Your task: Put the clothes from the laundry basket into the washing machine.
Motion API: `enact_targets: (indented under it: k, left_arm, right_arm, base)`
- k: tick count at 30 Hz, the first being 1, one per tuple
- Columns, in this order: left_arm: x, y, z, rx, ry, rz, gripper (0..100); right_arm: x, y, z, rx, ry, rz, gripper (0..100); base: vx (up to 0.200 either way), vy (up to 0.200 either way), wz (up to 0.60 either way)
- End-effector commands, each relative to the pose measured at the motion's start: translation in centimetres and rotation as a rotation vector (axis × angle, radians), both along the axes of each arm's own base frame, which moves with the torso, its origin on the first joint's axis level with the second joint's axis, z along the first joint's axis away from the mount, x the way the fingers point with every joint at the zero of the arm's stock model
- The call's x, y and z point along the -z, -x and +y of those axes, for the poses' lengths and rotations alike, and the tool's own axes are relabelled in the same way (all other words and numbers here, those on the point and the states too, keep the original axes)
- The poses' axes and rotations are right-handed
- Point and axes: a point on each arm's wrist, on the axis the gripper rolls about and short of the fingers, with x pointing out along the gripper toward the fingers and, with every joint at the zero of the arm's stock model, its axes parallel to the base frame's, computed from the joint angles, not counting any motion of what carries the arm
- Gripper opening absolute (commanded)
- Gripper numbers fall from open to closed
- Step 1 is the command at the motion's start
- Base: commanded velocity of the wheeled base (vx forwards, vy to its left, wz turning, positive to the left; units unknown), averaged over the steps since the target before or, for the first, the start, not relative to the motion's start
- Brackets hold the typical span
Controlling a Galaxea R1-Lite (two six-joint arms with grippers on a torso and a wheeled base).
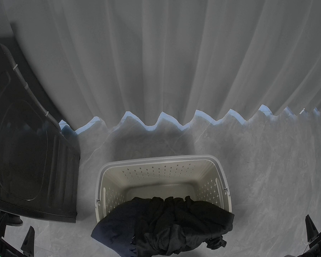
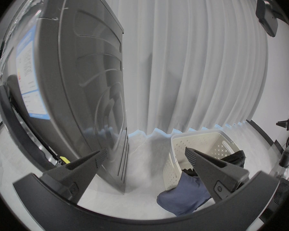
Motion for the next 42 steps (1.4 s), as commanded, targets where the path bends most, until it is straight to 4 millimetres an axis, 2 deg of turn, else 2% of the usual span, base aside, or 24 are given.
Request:
enact_targets:
  k: [1, 14, 20, 42]
  left_arm:
    - [0.47, -0.03, 0.0, 0.0, 0.001, 0.004, 100]
    - [0.47, -0.03, 0.01, -0.003, 0.002, 0.004, 100]
    - [0.47, -0.03, 0.01, -0.003, 0.004, 0.004, 100]
    - [0.47, -0.03, 0.01, -0.002, 0.004, 0.004, 100]
  right_arm:
    - [0.48, 0.0, 0.0, -0.001, 0.0, 0.0, 100]
    - [0.48, 0.0, 0.0, -0.001, -0.001, 0.0, 100]
    - [0.48, 0.0, 0.0, -0.001, -0.001, 0.0, 100]
    - [0.48, 0.0, 0.0, -0.001, -0.001, 0.0, 100]
  base:
    - [0.2, 0.0, 0.0]
    - [0.015, 0.0, 0.0]
    - [0.2, 0.0, 0.0]
    - [0.0, 0.0, 0.0]
